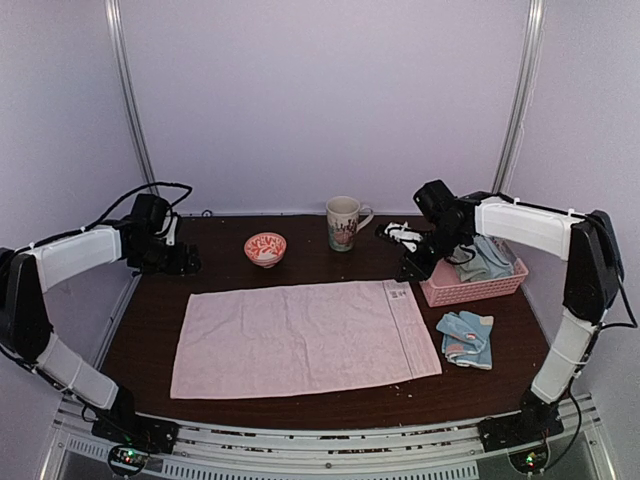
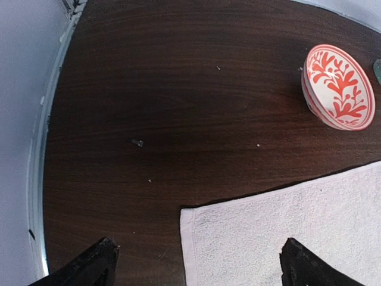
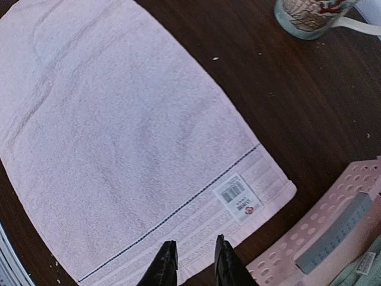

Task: Roll the towels
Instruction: Move the towel to the center of the board.

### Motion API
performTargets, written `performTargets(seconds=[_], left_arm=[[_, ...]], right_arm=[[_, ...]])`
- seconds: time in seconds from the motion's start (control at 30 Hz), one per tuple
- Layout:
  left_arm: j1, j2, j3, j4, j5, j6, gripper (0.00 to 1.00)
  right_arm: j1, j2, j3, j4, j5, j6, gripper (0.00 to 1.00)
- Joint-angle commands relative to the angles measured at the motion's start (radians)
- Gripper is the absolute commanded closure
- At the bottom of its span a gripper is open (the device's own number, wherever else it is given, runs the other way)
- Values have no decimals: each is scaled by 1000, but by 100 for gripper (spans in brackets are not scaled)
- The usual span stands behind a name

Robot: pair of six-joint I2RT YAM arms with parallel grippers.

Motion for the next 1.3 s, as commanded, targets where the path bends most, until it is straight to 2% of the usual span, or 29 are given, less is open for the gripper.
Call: performTargets(seconds=[0.0,0.07,0.2,0.33,0.4,0.47,0.53,0.63,0.7,0.9,0.93,1.13,1.27], left_arm=[[0,-94,38,11,-122,41,2],[0,-131,11,71,-137,70,2],[-1,-190,-27,189,-47,16,2],[-1,-238,-131,322,-234,-98,2],[-2,-199,-129,349,-250,-84,2],[-1,-142,-97,343,-200,9,2],[12,-94,-99,324,-203,-24,6],[40,-53,-146,364,-25,-51,10],[40,-29,-168,371,6,-62,17],[47,125,-98,240,12,-71,52],[46,154,-83,217,19,-66,55],[46,210,-81,173,13,-39,55],[45,233,-71,180,25,-24,46]], right_arm=[[-43,2,58,35,45,63,76],[-42,48,103,8,88,56,76],[-43,160,230,-59,134,61,76],[-38,229,302,-89,131,70,76],[-33,236,302,-85,127,67,76],[-28,239,301,-79,121,63,76],[-25,241,304,-88,70,38,76],[-20,239,310,-82,21,25,76],[-18,240,316,-86,23,22,77],[-16,235,292,-110,0,-25,78],[-16,238,291,-109,-2,-24,78],[-1,248,301,-123,-10,-30,79],[8,252,301,-127,-6,-35,79]])
